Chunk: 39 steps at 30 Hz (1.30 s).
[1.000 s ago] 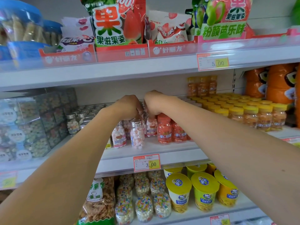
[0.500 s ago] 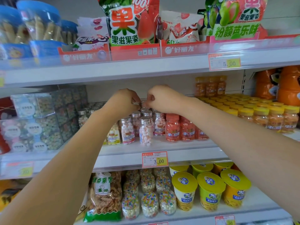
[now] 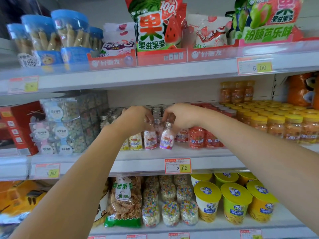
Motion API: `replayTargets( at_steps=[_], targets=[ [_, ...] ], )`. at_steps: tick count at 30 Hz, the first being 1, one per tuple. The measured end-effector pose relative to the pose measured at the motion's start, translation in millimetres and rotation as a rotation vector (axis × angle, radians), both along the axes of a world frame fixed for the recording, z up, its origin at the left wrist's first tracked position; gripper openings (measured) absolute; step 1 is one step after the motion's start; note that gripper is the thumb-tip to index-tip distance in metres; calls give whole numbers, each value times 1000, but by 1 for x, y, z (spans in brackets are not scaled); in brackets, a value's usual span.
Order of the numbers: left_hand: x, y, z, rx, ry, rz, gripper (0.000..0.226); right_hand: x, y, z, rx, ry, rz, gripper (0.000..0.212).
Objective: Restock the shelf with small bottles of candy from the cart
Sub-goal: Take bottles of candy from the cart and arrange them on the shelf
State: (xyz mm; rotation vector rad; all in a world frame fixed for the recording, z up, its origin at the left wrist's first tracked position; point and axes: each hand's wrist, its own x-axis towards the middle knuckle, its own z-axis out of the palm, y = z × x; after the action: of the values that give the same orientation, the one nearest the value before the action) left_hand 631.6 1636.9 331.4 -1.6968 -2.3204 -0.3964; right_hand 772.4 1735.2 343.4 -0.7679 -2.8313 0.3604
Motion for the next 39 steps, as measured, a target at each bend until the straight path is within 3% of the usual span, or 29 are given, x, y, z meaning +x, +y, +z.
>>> replayTargets(
  at_steps=[9, 13, 16, 20, 24, 26, 30, 39],
  targets=[
    [-11, 2, 1, -58, 101, -28, 35, -12, -8, -14, 22, 37, -117, 43],
    [-13, 0, -2, -18, 96, -45, 37, -20, -8, -36, -2, 64, -182, 27],
    [-14, -11, -10, 88, 28, 14, 62, -23, -7, -57, -89, 139, -227, 30],
    [-13, -39, -28, 289, -165, 311, 99, -25, -7, -71, -76, 246, -251, 36],
    [-19, -49, -57, 232, -385, 461, 118, -28, -7, -78, -95, 309, -246, 49],
    [-24, -44, -69, 199, -461, 483, 117, -30, -8, -79, -75, 309, -251, 50],
    [-27, -36, -79, 286, -443, 434, 94, -33, -11, -80, -67, 331, -260, 50],
    [-26, -31, -80, 288, -412, 439, 84, -35, -11, -81, -66, 360, -292, 52]
  ],
)
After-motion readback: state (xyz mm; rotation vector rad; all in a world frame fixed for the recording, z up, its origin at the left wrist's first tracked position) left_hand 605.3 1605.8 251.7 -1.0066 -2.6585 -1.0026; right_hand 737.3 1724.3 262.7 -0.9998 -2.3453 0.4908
